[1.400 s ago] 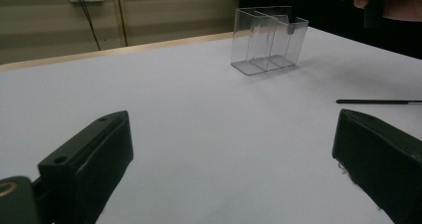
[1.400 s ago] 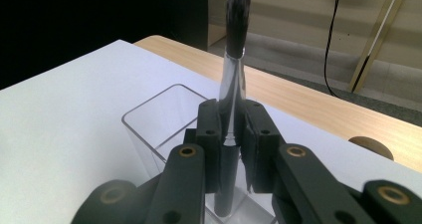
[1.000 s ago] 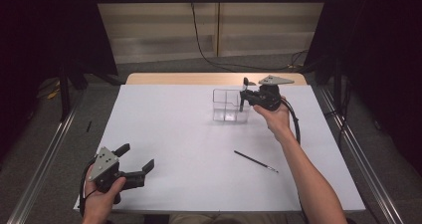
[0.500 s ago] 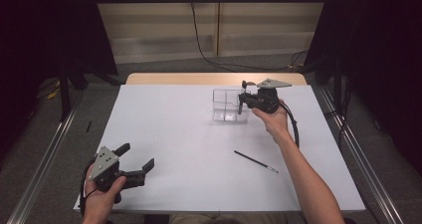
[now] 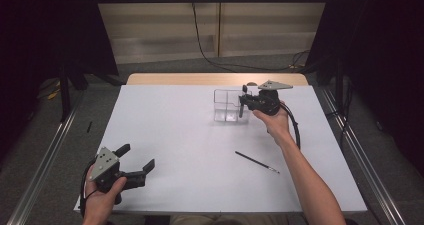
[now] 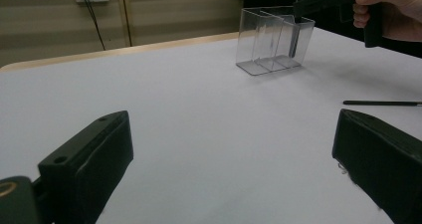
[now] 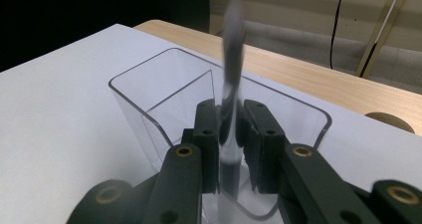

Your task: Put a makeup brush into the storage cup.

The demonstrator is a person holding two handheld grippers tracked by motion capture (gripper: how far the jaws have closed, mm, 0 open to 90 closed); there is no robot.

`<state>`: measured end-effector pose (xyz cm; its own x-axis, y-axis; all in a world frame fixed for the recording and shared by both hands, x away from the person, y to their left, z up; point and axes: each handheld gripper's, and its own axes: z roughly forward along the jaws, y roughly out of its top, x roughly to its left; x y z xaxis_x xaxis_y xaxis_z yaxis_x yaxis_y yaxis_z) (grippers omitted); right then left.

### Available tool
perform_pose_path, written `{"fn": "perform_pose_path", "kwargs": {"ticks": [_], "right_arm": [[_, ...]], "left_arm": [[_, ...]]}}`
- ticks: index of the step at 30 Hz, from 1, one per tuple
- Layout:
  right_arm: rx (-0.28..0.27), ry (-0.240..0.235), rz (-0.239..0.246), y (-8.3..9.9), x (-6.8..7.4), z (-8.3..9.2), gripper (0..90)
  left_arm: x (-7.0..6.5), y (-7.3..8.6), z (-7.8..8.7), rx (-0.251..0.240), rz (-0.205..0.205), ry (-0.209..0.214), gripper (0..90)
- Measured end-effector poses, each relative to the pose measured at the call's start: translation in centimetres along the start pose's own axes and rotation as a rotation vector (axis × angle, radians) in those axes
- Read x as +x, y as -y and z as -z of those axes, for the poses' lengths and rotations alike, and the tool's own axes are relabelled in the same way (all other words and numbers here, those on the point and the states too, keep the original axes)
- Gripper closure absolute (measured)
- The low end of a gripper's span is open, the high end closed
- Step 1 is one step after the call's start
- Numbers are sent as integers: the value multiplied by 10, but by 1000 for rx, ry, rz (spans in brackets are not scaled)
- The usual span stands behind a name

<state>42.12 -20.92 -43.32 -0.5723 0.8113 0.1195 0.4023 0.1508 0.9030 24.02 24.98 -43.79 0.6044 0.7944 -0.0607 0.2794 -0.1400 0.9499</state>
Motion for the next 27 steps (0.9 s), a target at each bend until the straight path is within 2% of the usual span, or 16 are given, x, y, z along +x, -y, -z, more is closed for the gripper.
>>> {"fn": "perform_pose_path", "kwargs": {"ticks": [3,7,13,18,21,24,25,27], "right_arm": [[-3,-3,-3,1,0,0,753],[-7,8,-12,1,-1,2,669],[-9,9,-21,1,-1,3,497],[-15,29,-20,1,1,5,297],[-32,38,-28,2,2,8,193],[-52,51,-14,1,3,12,57],[-56,54,-20,1,3,13,25],[-65,57,-19,1,4,16,19]], "left_arm": [[0,0,0,-1,3,1,27],[0,0,0,0,1,0,26],[0,0,0,0,-2,2,26],[0,0,0,0,-5,5,26],[0,0,0,0,-5,7,26],[0,0,-1,1,-5,5,26],[0,0,0,0,-7,4,26],[0,0,0,-4,1,0,26]]}}
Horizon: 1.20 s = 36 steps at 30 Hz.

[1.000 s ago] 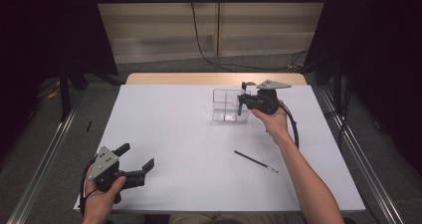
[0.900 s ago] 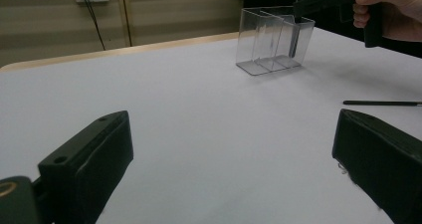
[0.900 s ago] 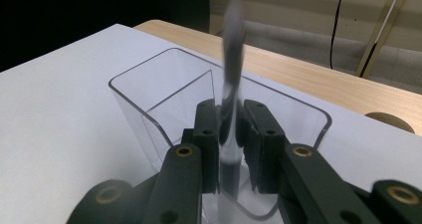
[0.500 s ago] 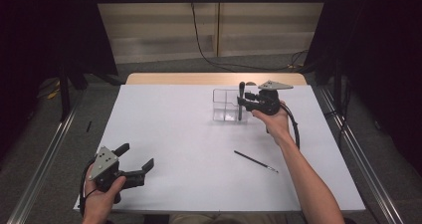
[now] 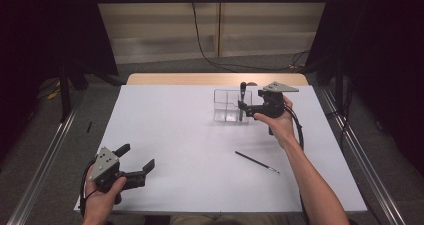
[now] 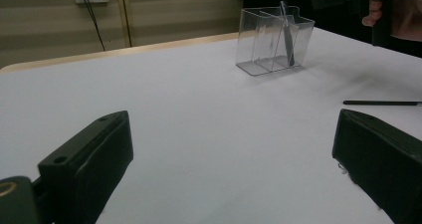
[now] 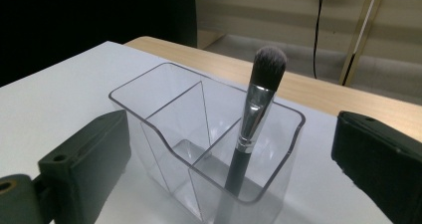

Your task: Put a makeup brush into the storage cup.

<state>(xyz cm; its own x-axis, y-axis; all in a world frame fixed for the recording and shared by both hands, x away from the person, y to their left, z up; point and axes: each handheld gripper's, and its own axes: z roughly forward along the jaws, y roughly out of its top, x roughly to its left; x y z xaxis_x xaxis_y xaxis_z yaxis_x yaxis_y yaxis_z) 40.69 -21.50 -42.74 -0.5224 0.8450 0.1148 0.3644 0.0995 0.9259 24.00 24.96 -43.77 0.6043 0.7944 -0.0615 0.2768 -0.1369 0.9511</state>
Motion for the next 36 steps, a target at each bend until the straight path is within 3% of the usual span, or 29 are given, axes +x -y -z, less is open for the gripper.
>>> {"fn": "perform_pose_path", "kwargs": {"ticks": [3,11,13,36], "right_arm": [[-11,0,23,1,1,6,1],[-18,-2,-7,4,1,19,3],[-23,12,-2,5,2,23,10],[-34,-18,2,23,5,63,12]], "left_arm": [[0,0,0,-1,-1,1,26],[1,0,1,0,-3,-2,26],[1,0,1,1,-7,-1,26],[2,0,3,-5,-2,-5,26]]}}
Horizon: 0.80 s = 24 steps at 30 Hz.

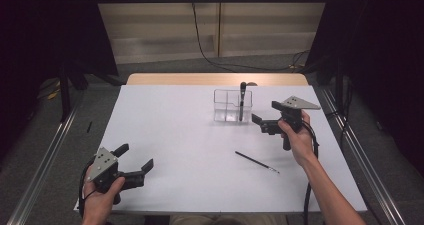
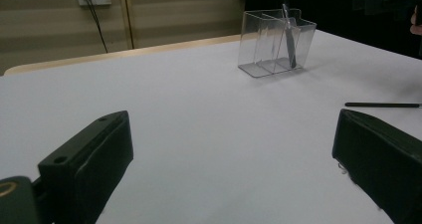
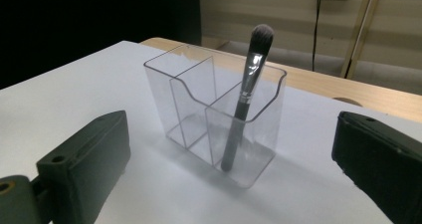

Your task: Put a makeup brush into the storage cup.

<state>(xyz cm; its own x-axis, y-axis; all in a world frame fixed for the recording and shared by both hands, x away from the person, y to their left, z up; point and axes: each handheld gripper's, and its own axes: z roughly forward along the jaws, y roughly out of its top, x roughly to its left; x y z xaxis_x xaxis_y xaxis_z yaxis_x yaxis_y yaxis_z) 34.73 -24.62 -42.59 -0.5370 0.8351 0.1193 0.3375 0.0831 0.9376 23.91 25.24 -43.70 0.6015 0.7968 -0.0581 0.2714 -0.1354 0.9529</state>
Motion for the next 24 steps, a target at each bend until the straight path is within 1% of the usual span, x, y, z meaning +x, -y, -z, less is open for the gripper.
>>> {"fn": "perform_pose_path", "kwargs": {"ticks": [3,5,7,9,10,12,15,17,20,21,24], "right_arm": [[1,-2,4,0,2,4,12],[6,-4,-5,-1,2,6,12],[5,-10,-5,0,2,9,11],[5,-2,-4,2,4,11,11],[7,-7,-5,4,4,13,11],[8,0,-2,6,4,15,11],[10,-4,-10,7,4,21,11],[2,-7,-12,8,5,24,11],[7,-7,-16,10,4,28,11],[8,-11,-25,11,5,30,11],[4,-12,-24,14,6,36,11]], "left_arm": [[0,0,0,0,-1,1,26],[0,0,0,0,-2,1,26],[0,0,0,0,-3,4,26],[0,0,0,0,1,3,26],[0,0,0,-1,0,2,26],[1,0,1,-1,-1,-1,26],[1,0,1,-3,1,-2,26],[0,0,2,-11,14,0,26],[-1,0,2,-14,8,-2,26],[0,0,3,-16,7,-1,26],[0,0,3,-21,6,-3,26]]}}
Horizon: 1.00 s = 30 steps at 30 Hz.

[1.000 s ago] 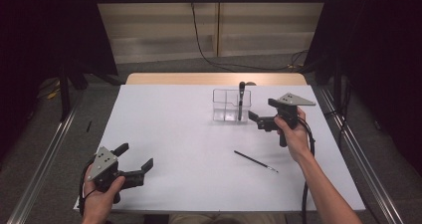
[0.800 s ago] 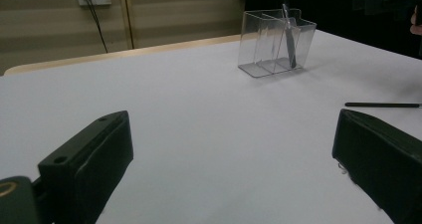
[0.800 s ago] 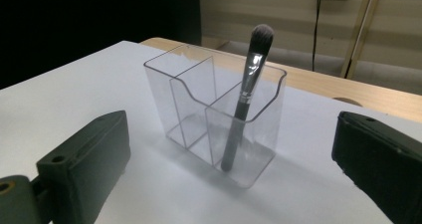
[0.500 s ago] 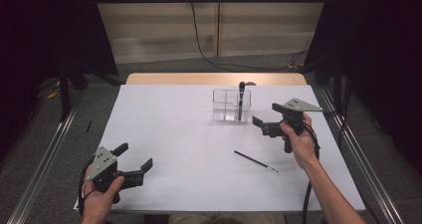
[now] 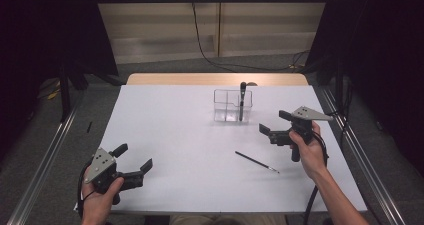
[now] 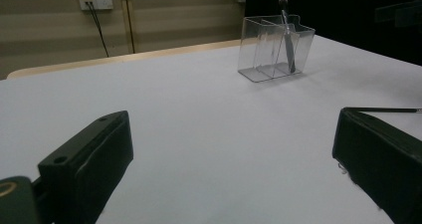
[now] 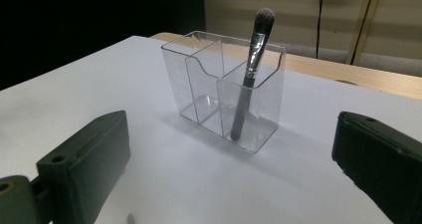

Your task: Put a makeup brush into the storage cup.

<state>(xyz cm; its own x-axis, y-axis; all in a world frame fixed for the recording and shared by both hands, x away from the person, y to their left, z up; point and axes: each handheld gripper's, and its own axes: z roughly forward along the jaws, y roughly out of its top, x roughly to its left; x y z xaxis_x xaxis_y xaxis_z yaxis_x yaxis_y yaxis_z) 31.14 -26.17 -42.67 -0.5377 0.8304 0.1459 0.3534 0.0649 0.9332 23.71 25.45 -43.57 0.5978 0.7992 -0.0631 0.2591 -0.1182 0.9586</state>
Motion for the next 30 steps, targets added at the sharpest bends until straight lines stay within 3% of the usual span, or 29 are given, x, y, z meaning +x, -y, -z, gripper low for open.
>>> {"fn": "perform_pose_path", "kwargs": {"ticks": [11,30], "right_arm": [[-24,-12,13,7,9,21,12],[-40,61,-3,33,7,68,14]], "left_arm": [[1,0,2,-6,4,-10,26],[0,1,4,-4,0,-15,26]]}}
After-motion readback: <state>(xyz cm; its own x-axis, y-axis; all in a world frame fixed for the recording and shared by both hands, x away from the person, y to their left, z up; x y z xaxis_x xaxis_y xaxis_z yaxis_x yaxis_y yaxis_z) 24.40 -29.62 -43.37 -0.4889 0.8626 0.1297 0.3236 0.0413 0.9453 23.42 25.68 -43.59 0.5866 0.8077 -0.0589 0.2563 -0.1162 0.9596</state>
